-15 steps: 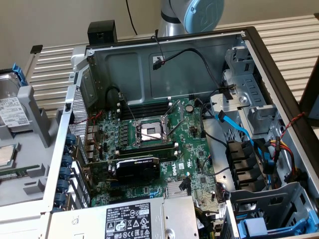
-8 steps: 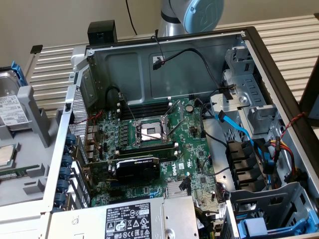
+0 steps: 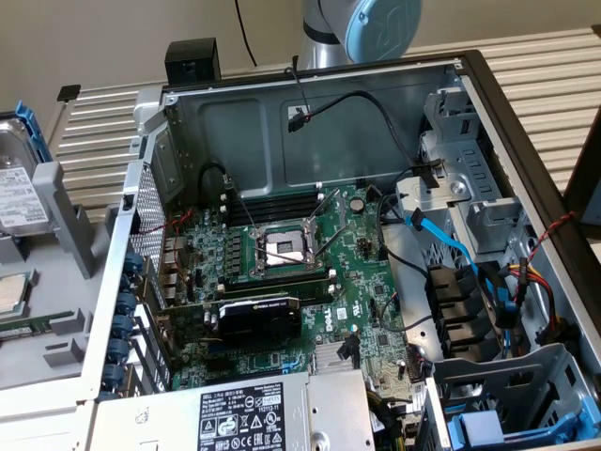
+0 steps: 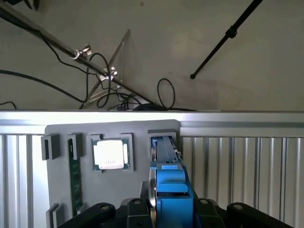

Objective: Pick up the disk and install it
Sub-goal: 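Pick up the disk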

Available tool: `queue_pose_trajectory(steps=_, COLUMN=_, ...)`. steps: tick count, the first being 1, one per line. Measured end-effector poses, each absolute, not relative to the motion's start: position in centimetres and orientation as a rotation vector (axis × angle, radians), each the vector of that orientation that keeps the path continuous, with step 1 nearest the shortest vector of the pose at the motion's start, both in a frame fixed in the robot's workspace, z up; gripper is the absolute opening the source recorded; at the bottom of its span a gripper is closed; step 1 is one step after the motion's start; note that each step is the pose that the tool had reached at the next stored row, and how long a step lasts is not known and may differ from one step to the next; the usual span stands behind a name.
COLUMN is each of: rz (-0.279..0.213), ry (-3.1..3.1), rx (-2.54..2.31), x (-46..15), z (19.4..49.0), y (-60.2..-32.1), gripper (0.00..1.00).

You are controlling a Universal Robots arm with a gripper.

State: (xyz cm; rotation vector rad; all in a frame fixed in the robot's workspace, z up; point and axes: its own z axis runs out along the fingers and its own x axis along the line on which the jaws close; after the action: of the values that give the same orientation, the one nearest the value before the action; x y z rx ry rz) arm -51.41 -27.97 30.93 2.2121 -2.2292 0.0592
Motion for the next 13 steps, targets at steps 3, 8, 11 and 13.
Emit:
queue_pose_trajectory(steps=3, rz=0.067, ry=-2.230, rx=2.212, x=-51.4, z=31.8, y=-27.9, gripper=0.37)
queue_pose_trajectory(steps=8, rz=0.081, ry=-2.229, rx=2.212, x=-51.4, z=32.2, y=-27.8, gripper=0.37)
queue_pose_trajectory(steps=11, rz=0.092, ry=-2.227, rx=2.211, x=-51.4, z=32.7, y=-27.6, gripper=0.37)
queue_pose_trajectory(steps=13, rz=0.100, ry=-2.227, rx=2.210, x=-51.4, z=33.2, y=-27.5, gripper=0.37)
